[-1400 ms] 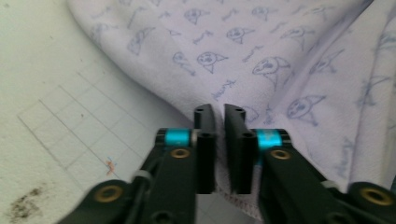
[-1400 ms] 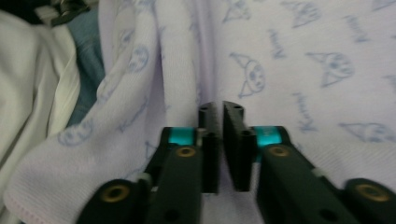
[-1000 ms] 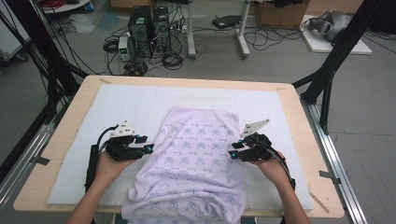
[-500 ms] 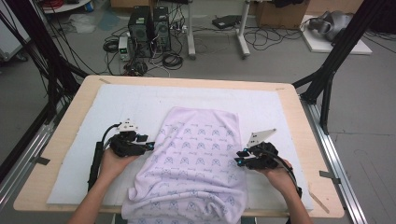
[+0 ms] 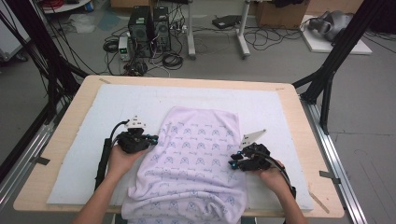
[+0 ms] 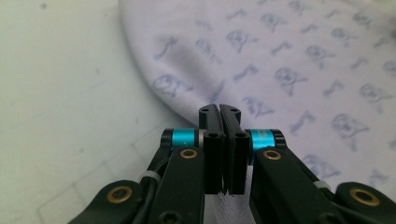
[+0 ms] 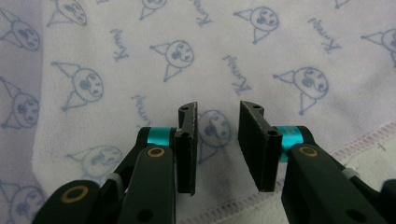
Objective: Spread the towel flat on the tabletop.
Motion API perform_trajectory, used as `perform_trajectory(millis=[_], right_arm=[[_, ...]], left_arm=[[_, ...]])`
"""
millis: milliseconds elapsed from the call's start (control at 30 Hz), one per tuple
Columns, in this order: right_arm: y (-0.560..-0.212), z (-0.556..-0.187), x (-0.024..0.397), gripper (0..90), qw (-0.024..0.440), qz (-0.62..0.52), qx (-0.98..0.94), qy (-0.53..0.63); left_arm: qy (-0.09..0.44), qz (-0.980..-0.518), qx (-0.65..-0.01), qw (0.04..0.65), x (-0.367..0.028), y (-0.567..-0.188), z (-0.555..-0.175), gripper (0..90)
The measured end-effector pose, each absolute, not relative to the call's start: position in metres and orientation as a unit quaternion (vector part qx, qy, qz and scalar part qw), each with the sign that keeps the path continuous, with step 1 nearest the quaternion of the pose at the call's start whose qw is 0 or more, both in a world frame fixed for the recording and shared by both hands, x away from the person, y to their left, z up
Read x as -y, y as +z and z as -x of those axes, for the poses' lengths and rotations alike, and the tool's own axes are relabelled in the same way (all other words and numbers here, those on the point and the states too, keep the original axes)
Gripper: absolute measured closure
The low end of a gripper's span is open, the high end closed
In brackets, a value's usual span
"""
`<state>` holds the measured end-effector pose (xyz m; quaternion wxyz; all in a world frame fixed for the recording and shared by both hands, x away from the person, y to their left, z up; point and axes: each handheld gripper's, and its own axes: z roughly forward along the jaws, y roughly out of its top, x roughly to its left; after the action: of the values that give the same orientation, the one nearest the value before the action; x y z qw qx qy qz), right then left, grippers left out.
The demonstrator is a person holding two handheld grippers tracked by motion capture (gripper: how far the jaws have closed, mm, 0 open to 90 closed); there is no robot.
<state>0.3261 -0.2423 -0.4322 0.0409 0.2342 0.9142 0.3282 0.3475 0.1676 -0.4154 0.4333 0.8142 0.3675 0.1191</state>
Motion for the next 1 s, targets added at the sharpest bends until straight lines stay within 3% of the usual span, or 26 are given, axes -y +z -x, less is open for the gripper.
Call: perform_trajectory(millis=[167,233,300,367,400,500,667,800,1000], right_arm=[[-0.433,-0.326,0.244,66.7,0.040,-0.236,-0.912,0.333],[-0.433,-0.325,0.244,66.4,0.040,-0.235,-0.912,0.334],[-0.433,-0.325,0.244,66.0,0.039,-0.235,-0.912,0.334],[-0.433,-0.325,0.244,64.9,0.041,-0.232,-0.913,0.334],[-0.433,-0.325,0.244,64.4,0.043,-0.231,-0.913,0.333],[-0.431,-0.324,0.245,63.4,0.047,-0.232,-0.914,0.329],[-0.431,-0.328,0.250,62.7,0.049,-0.245,-0.909,0.332],[-0.432,-0.328,0.247,62.2,0.055,-0.241,-0.912,0.328],[-0.432,-0.327,0.249,62.2,0.052,-0.242,-0.912,0.327]], left_arm=[[0.097,-0.843,-0.293,0.441,-0.132,-0.408,-0.326,87.7],[0.056,-0.869,-0.213,0.442,-0.107,-0.408,-0.309,87.2],[0.054,-0.878,-0.175,0.442,-0.094,-0.406,-0.299,80.3],[0.057,-0.869,-0.195,0.451,-0.097,-0.404,-0.303,66.2],[0.058,-0.863,-0.212,0.455,-0.102,-0.403,-0.309,64.1],[0.069,-0.838,-0.278,0.464,-0.117,-0.404,-0.326,64.2],[0.082,-0.833,-0.350,0.420,-0.118,-0.419,-0.349,63.6],[0.051,-0.828,-0.375,0.413,-0.106,-0.427,-0.363,58.2],[0.029,-0.840,-0.376,0.390,-0.086,-0.434,-0.374,61.1]])
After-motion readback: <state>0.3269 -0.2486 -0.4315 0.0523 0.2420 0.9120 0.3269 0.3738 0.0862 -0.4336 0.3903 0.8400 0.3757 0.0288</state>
